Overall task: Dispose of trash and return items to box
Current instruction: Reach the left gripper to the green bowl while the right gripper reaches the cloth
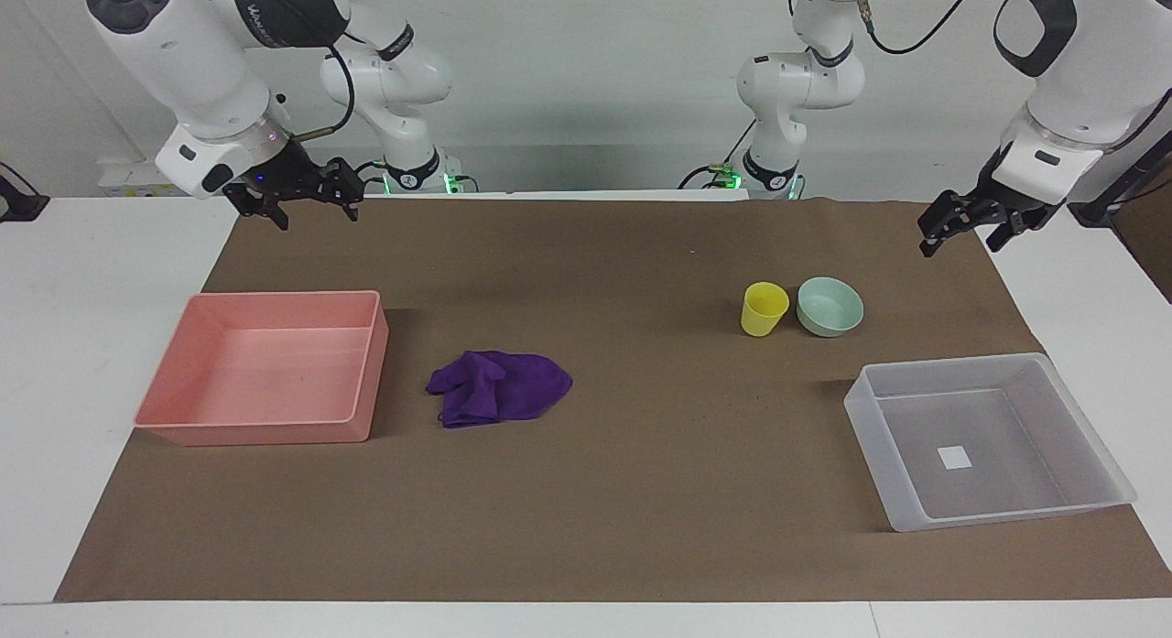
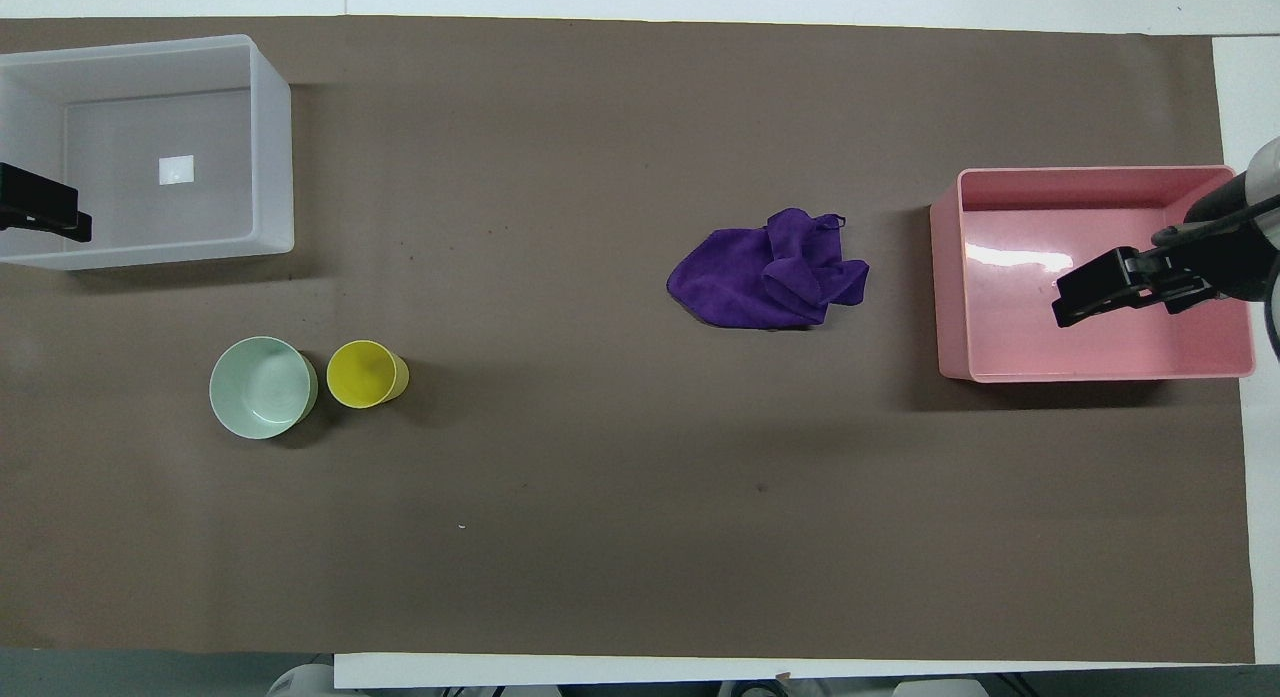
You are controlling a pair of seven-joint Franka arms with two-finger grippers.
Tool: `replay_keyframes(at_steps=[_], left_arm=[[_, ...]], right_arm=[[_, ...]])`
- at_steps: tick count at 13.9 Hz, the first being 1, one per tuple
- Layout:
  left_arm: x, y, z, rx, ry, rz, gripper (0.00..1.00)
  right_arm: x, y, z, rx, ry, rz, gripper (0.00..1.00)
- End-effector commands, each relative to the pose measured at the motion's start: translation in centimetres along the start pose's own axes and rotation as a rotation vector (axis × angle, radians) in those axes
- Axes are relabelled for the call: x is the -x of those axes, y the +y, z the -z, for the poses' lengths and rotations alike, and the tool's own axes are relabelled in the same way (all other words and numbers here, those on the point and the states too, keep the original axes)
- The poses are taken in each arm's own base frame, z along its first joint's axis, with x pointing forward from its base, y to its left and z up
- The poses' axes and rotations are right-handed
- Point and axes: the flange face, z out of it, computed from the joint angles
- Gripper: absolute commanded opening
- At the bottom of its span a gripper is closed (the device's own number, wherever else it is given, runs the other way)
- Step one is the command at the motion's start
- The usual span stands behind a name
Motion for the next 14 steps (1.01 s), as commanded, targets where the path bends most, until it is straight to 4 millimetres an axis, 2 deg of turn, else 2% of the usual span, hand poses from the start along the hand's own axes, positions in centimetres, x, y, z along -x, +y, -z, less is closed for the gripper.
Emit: replay_keyframes(at_steps=[1, 4, 5, 7, 9, 12, 14], left_arm=[[0.2, -0.5, 0.7, 0.014, -0.011, 0.002, 1.0], [0.3, -0.6, 0.8, 0.012, -0.008, 0.002, 1.0], [0.4, -0.6, 0.2, 0.013, -0.013, 0.002, 1.0], [0.5, -0.1, 0.1, 0.013, -0.011, 0.002, 1.0], [0.6, 0.1, -0.1, 0.01, -0.012, -0.004, 1.0], [2.0, 0.0, -1.8, 0.012, -0.043, 0.02, 1.0], [3.4, 0.1, -4.2, 0.016, -0.022, 0.017, 1.0]], right_arm=[[0.9, 0.1, -0.2, 0.013, -0.002, 0.02, 1.0], [1.1, 0.2, 0.2, 0.012, 0.007, 0.013, 1.0], [1.2, 0.1, 0.3, 0.012, 0.007, 0.012, 1.0], [2.0, -0.1, 1.4, 0.004, 0.032, 0.022, 1.0], [2.6, -0.1, 1.7, -0.017, 0.036, 0.034, 1.0], [2.3, -0.5, 1.5, -0.015, 0.06, 0.131, 1.0], [0.9, -1.4, 0.3, -0.008, 0.096, 0.112, 0.99]])
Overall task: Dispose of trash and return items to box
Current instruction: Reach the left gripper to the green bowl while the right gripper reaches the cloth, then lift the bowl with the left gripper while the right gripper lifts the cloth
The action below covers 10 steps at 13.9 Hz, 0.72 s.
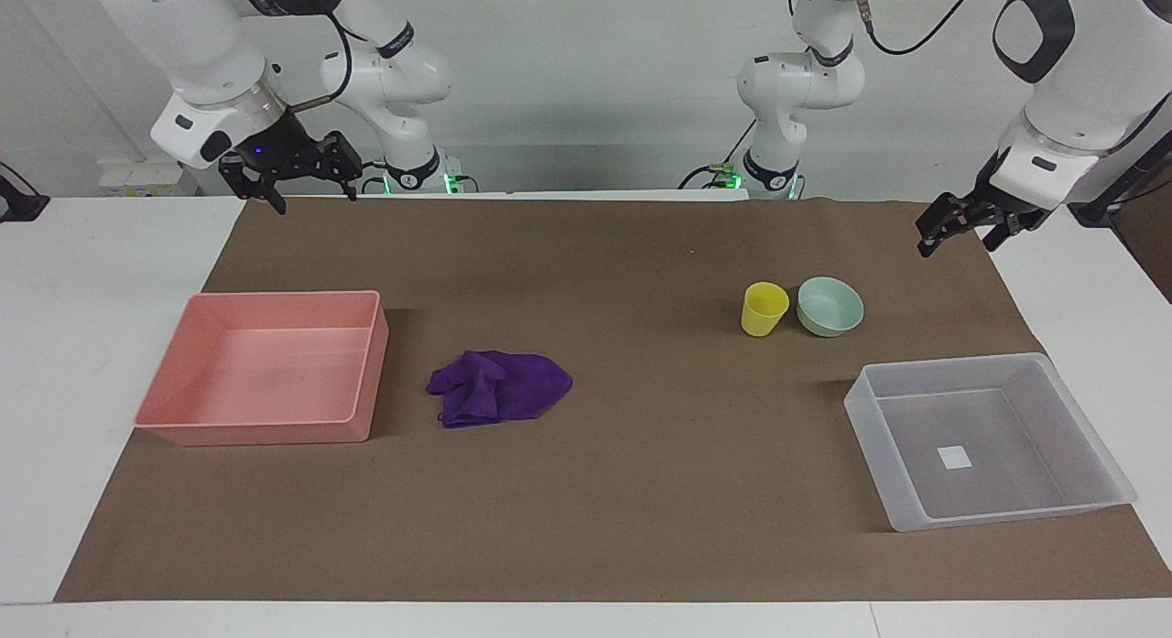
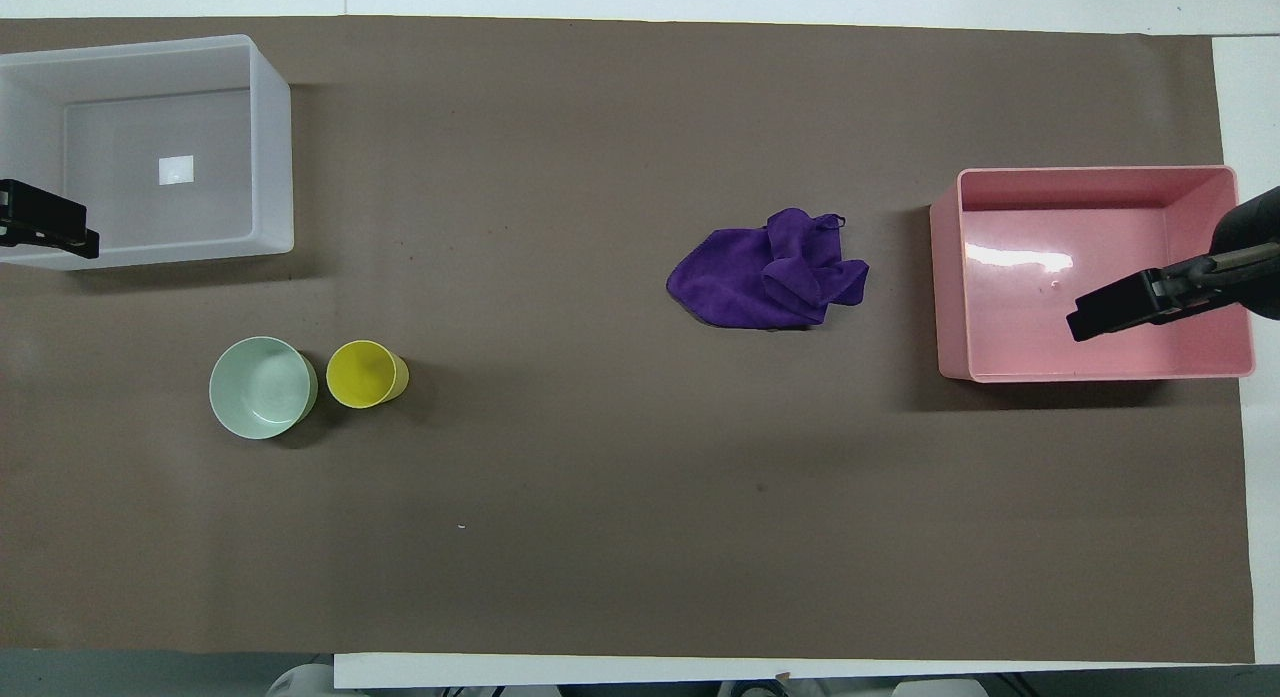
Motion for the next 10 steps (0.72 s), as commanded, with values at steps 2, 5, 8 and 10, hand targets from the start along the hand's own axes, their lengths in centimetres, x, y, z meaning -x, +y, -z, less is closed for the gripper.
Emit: replay_keyframes(at_steps=[2, 5, 8, 10], left_arm=[[5.3, -0.2, -5.7, 0.022, 0.026, 0.018, 1.0], [7.7, -0.6, -12.4, 0.028, 0.041, 0.035, 1.0], [9.0, -0.6, -18.6, 0.026, -0.006, 0.043, 1.0], [9.7, -0.4, -22.8, 0.025, -0.009, 0.044, 1.0]], right_arm=[[-3.1, -3.2, -3.6, 0.001, 0.025, -0.032, 0.99], [-8.0, -6.1, -9.2, 0.009, 0.058, -0.011, 0.99], [-12.1, -9.5, -15.5, 0.016, 0.09, -0.003, 0.99], [-13.4, -10.9, -18.4, -0.006, 0.109, 0.008, 0.99]])
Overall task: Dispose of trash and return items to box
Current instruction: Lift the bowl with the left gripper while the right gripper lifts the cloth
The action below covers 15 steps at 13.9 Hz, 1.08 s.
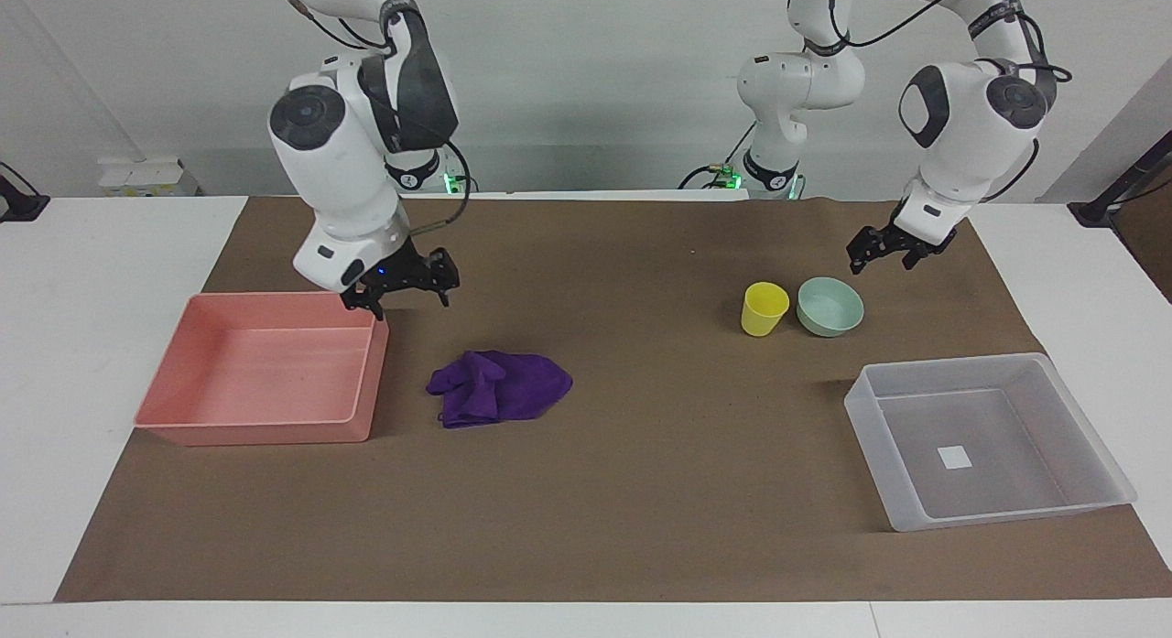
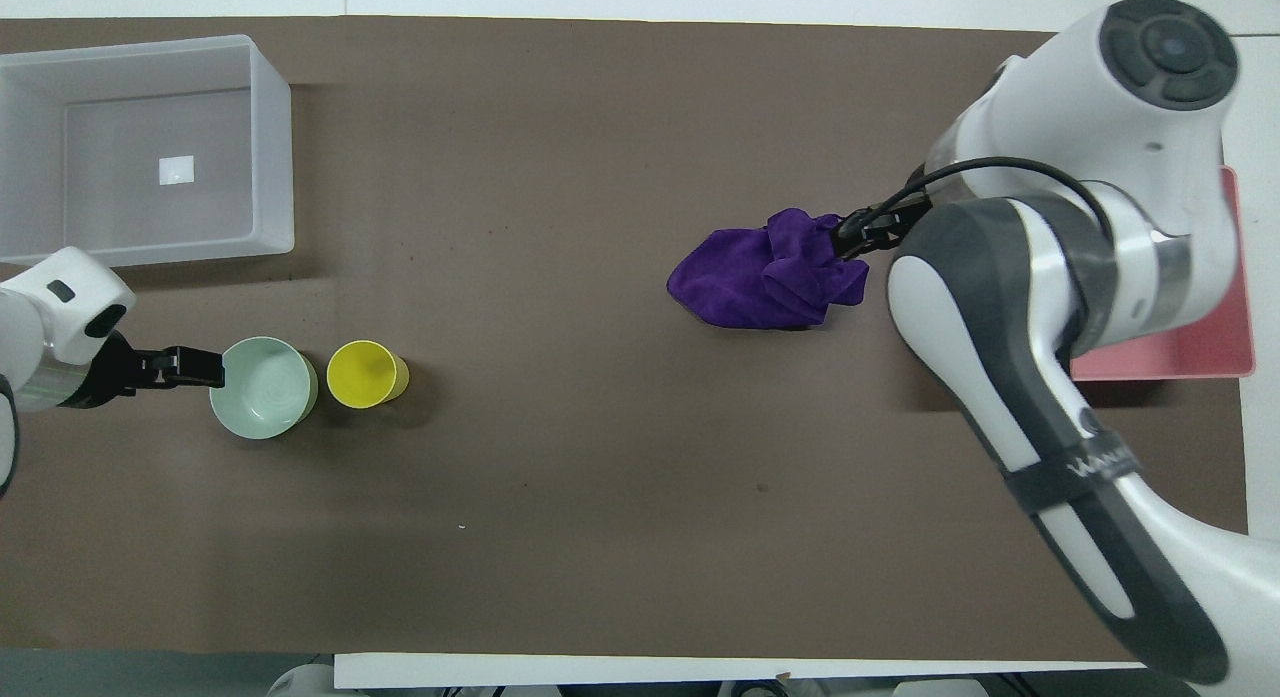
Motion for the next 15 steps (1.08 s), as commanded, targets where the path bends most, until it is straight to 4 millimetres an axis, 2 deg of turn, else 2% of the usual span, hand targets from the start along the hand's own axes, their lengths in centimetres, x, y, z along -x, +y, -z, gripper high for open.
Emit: replay_keyframes(at_steps=[1, 3, 4, 5, 6, 7, 8, 11, 12, 13, 14, 15], left_arm=[[0.7, -0.1, -4.8, 0.007, 0.018, 0.021, 1.0], [-0.3, 0.3, -7.5, 0.002, 0.015, 0.021, 0.99], [-0.6, 0.1, -8.5, 0.002, 0.02, 0.035, 0.95], [-0.7, 0.1, -9.4, 0.002, 0.024, 0.053, 0.7], [-0.8, 0.0, -9.9, 0.002, 0.026, 0.085, 0.2], [-1.0, -0.1, -10.1, 0.001, 0.029, 0.081, 0.05], [-1.1, 0.0, -10.0, 0.002, 0.035, 0.079, 0.0], [-1.9, 0.2, -9.2, 0.001, 0.032, 0.081, 0.0], [-2.2, 0.3, -8.6, -0.001, 0.015, 0.075, 0.0], [-2.6, 0.5, -7.4, -0.003, -0.004, 0.074, 0.0], [-2.9, 0.5, -6.4, -0.004, -0.02, 0.077, 0.0], [-3.2, 0.5, -5.3, -0.006, -0.026, 0.074, 0.0]], right_arm=[[-0.7, -1.5, -3.4, -0.051, 0.026, -0.013, 0.99], [-1.2, -3.1, -7.5, -0.048, 0.059, 0.004, 0.99], [-1.6, -3.2, -9.3, -0.047, 0.067, 0.003, 0.99], [-1.8, -4.0, -10.5, -0.047, 0.073, 0.012, 0.99], [-2.0, -4.6, -11.4, -0.046, 0.077, 0.015, 0.99], [-2.1, -4.5, -12.4, -0.045, 0.066, 0.015, 0.99], [-2.1, -4.6, -13.6, -0.043, 0.053, 0.017, 0.99], [-1.4, -3.9, -17.1, -0.035, 0.072, 0.019, 0.98], [-1.1, -3.9, -17.6, -0.034, 0.066, 0.019, 0.91], [-1.0, -3.2, -17.6, -0.033, 0.05, 0.015, 0.7], [-0.9, -3.2, -17.5, -0.034, 0.034, 0.017, 0.44], [-0.8, -3.2, -17.4, -0.033, 0.02, 0.018, 0.23]])
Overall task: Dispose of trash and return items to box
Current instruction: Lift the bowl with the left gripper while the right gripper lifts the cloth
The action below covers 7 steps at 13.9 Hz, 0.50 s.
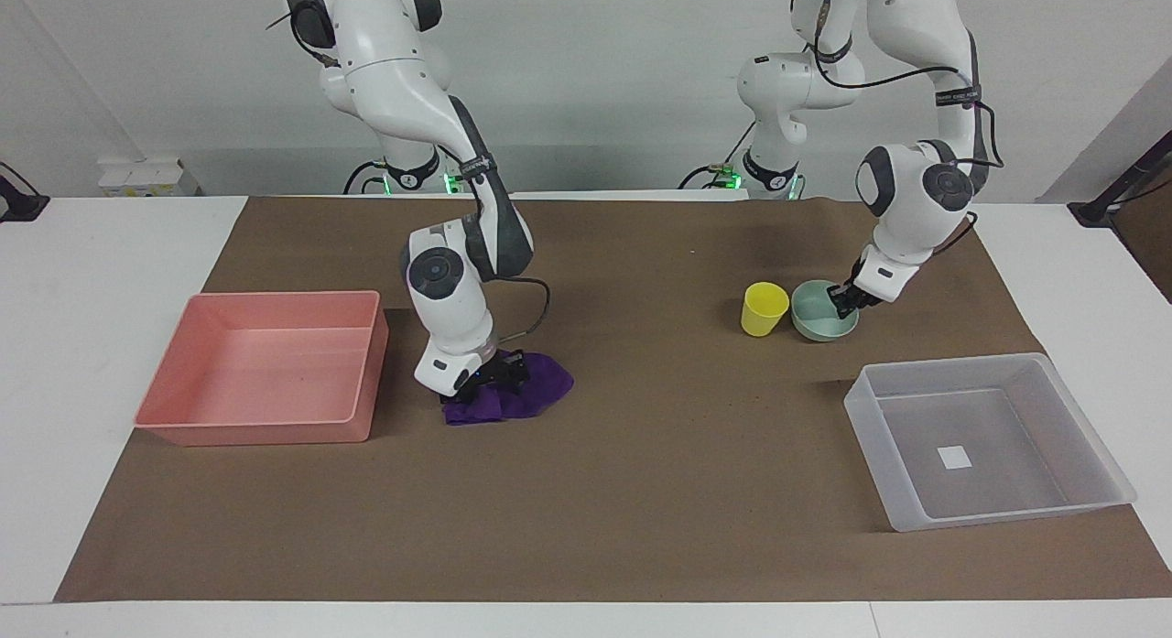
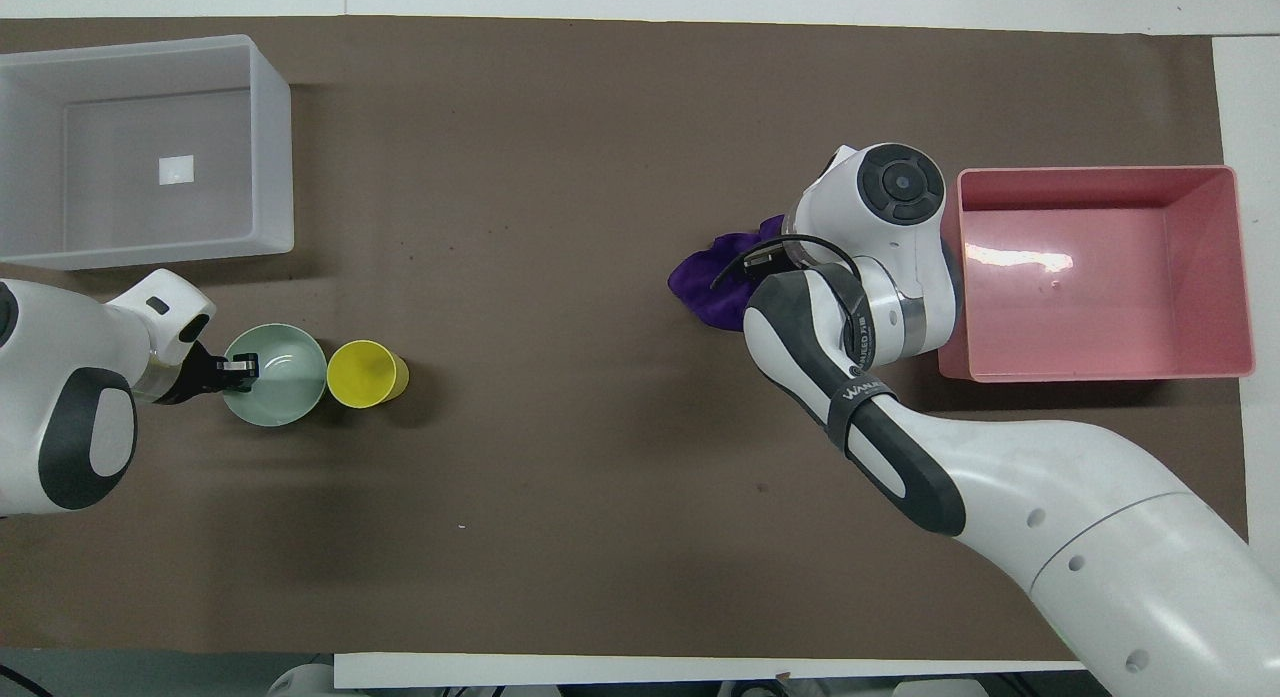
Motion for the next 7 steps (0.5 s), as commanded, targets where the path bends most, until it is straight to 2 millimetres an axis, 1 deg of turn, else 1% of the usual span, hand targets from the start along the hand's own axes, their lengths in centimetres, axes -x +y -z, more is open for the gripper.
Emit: replay_keyframes(at_steps=[1, 2, 3, 4, 6, 7], left_arm=[[-1.2, 0.3, 3.2, -0.001, -0.027, 0.011, 0.0], [-1.8, 0.2, 4.8, -0.002, -0.032, 0.011, 0.0], [-2.7, 0.0, 7.3, -0.002, -0.034, 0.015, 0.0], [-3.4, -0.1, 9.4, 0.0, -0.031, 0.018, 0.0], [-5.3, -0.6, 13.8, 0.011, 0.011, 0.031, 0.0], [-6.7, -0.7, 15.1, 0.024, 0.016, 0.043, 0.0]], right_arm=[[0.7, 0.7, -0.4, -0.01, -0.041, -0.011, 0.11], [0.6, 0.7, 0.0, -0.01, -0.038, -0.019, 0.0], [0.4, 1.0, 0.4, -0.011, -0.046, -0.024, 0.0], [0.1, 1.8, 1.6, -0.011, -0.053, -0.034, 0.0], [0.1, 2.6, 4.9, -0.014, -0.055, -0.047, 0.0], [0.3, 2.9, 6.5, -0.015, -0.051, -0.051, 0.0]])
